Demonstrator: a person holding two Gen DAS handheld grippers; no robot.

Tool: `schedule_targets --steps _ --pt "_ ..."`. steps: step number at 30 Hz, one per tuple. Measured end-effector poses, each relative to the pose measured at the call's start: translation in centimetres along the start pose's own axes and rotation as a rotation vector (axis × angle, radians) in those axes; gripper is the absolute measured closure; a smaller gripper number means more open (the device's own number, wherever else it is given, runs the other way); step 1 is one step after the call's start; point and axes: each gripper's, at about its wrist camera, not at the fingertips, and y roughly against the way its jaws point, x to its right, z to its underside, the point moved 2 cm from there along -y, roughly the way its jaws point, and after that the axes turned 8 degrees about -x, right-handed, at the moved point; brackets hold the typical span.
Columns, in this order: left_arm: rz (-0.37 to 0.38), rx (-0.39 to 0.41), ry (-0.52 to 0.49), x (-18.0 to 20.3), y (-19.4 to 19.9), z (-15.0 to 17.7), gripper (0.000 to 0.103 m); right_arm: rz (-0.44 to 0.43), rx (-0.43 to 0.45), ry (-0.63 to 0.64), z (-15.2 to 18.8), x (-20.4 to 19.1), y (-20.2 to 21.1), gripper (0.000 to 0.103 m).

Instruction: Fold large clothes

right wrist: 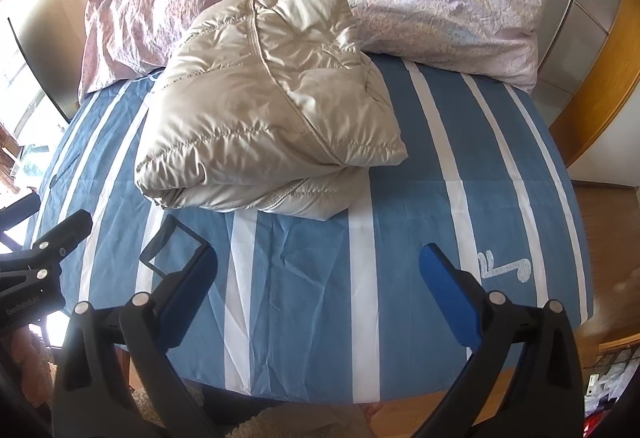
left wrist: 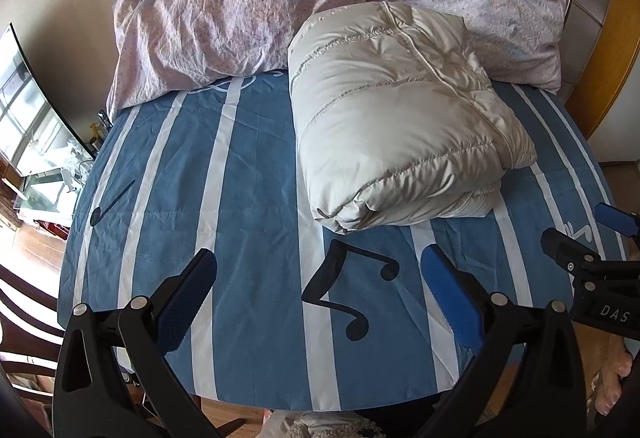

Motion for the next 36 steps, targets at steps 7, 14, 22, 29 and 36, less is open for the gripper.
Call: schedule_targets --steps 7,14,22,29,36 --pt "0.011 -0.012 -0.011 0.56 -0.06 0.24 0.001 0.009 -0.010 0.002 0.18 0.16 -0.14 0.002" --pt "0.014 -0.016 -0.011 0.67 -0.14 0.35 0.001 0.015 -0.014 0.005 0.38 0.35 -0.15 0.002" --pt "0.011 -0.028 -0.007 0.67 -0.46 0.64 0.001 0.017 -0.015 0.011 0.59 0.21 -0.26 0.002" --pt "0.013 -0.028 -0.011 0.66 -0.61 0.57 0.001 0.019 -0.016 0.011 0.52 0.34 -0.34 0.002" --pt "0.016 -0.031 -0.007 0.60 -0.68 0.56 0.001 0.017 -0.018 0.012 0.47 0.38 -0.42 0.002"
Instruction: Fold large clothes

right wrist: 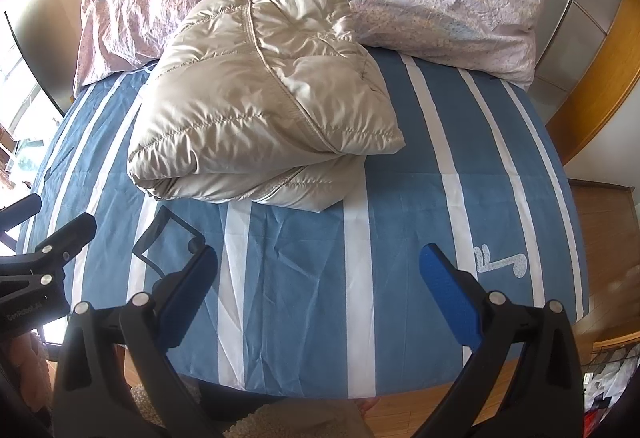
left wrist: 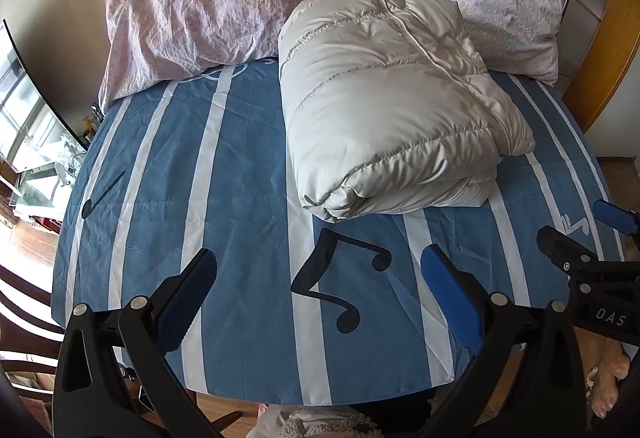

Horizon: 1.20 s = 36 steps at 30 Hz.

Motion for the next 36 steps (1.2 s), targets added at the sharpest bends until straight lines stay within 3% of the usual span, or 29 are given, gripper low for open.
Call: schedule_targets --steps 36 --pt "0.002 -0.005 0.001 -0.06 -0.25 -0.28 0.001 0.004 0.003 0.001 -0.46 0.16 0.07 0.002"
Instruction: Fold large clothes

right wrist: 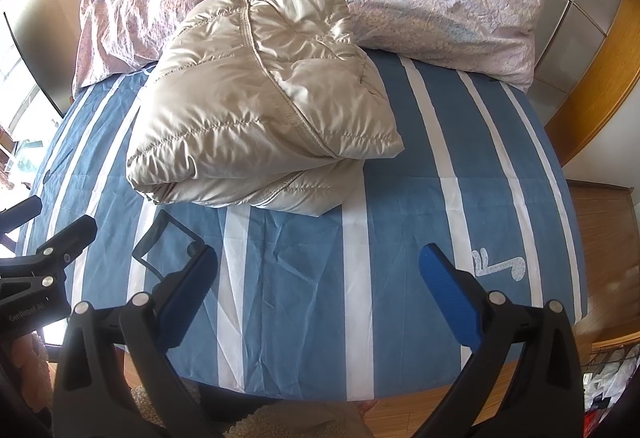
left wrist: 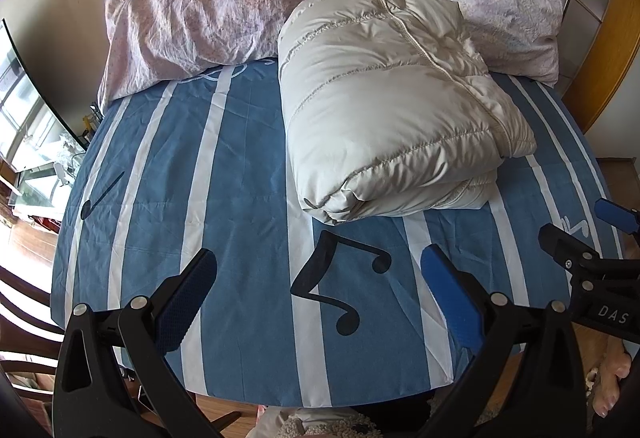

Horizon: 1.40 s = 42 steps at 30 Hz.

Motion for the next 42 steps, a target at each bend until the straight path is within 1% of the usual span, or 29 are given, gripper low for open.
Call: schedule_targets --steps 42 --pt "0.026 -0.004 -0.003 0.17 -0.18 -0.36 0.001 0.002 -0.003 -0.005 -0.19 0.05 -0.46 0.002"
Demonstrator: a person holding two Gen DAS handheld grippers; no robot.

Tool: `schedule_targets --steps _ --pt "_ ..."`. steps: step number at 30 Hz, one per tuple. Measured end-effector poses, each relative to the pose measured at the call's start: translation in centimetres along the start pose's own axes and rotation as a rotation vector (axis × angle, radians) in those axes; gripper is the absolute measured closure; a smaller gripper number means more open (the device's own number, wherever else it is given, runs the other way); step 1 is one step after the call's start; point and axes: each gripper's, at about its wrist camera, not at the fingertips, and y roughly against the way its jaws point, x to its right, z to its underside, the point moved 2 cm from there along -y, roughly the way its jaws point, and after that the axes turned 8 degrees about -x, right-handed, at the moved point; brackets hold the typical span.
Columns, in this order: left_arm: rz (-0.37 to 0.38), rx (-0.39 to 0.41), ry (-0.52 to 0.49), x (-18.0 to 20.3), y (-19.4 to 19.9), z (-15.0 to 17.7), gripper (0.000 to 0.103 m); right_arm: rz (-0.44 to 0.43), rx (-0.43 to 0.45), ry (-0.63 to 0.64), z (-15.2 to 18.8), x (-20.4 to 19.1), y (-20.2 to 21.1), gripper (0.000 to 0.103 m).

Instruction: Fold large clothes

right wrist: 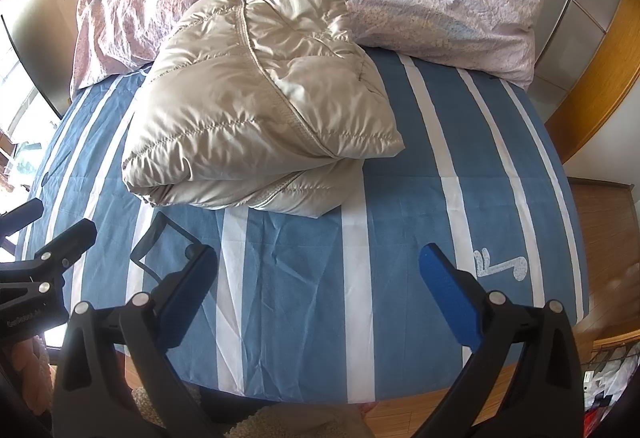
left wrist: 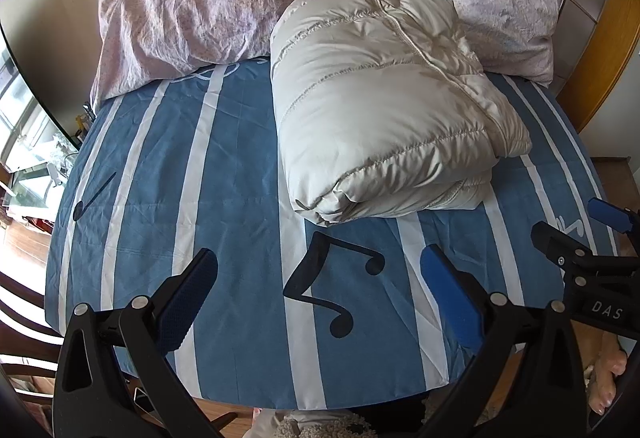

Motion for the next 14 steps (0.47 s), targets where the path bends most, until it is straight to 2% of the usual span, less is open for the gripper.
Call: schedule_targets --steps 14 --pt "0.002 0.003 0.006 -0.07 -0.01 -0.04 0.001 0.000 -0.001 -0.003 -0.10 0.05 -0.06 0.002"
